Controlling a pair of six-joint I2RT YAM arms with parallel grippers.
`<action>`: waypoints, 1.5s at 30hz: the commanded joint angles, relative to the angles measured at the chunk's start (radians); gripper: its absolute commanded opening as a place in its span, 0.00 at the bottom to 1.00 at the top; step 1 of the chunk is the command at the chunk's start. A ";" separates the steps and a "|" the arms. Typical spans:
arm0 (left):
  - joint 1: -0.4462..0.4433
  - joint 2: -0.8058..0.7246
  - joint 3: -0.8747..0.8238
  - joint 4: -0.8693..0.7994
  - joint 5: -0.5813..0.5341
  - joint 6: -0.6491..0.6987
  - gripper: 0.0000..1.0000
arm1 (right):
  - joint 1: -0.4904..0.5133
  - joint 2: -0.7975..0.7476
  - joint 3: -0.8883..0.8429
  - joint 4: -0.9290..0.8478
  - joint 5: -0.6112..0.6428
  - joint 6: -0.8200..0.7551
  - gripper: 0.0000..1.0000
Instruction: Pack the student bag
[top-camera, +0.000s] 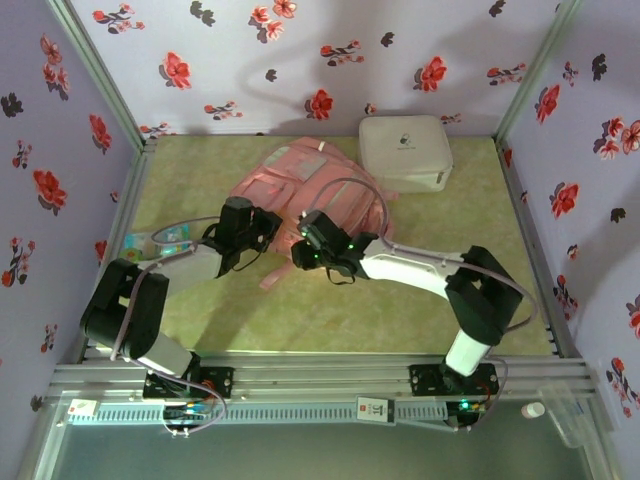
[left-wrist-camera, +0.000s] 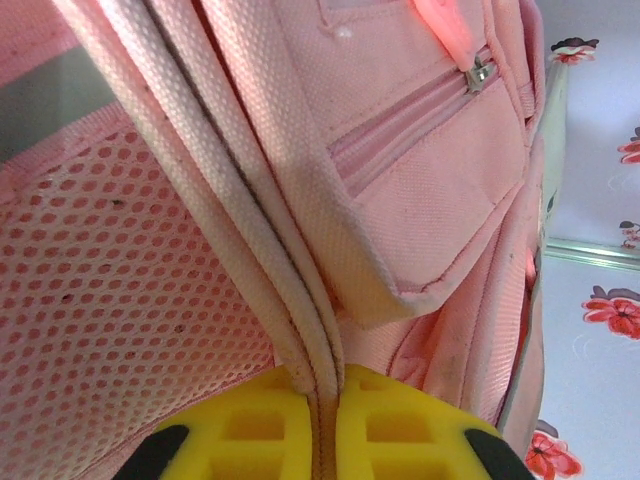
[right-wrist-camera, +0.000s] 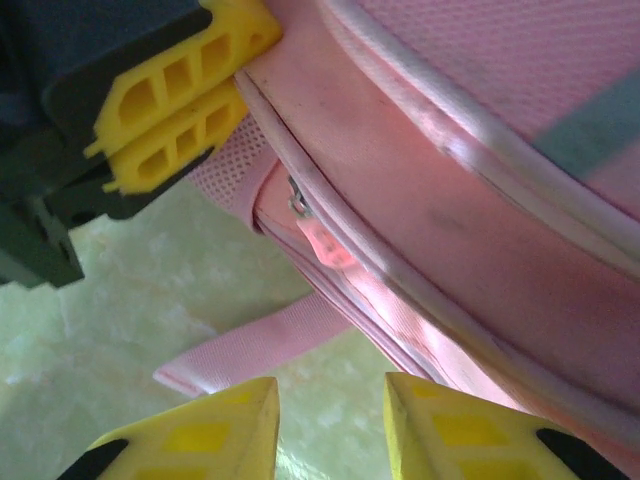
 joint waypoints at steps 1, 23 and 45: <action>-0.027 -0.048 0.030 0.035 0.041 -0.013 0.09 | 0.004 0.067 0.077 0.052 -0.029 0.020 0.32; -0.026 -0.073 -0.015 0.022 0.046 -0.053 0.08 | 0.007 0.192 0.196 -0.055 0.445 -0.024 0.34; -0.013 -0.047 0.007 0.011 0.042 -0.031 0.05 | 0.006 0.129 0.133 -0.101 0.440 -0.028 0.09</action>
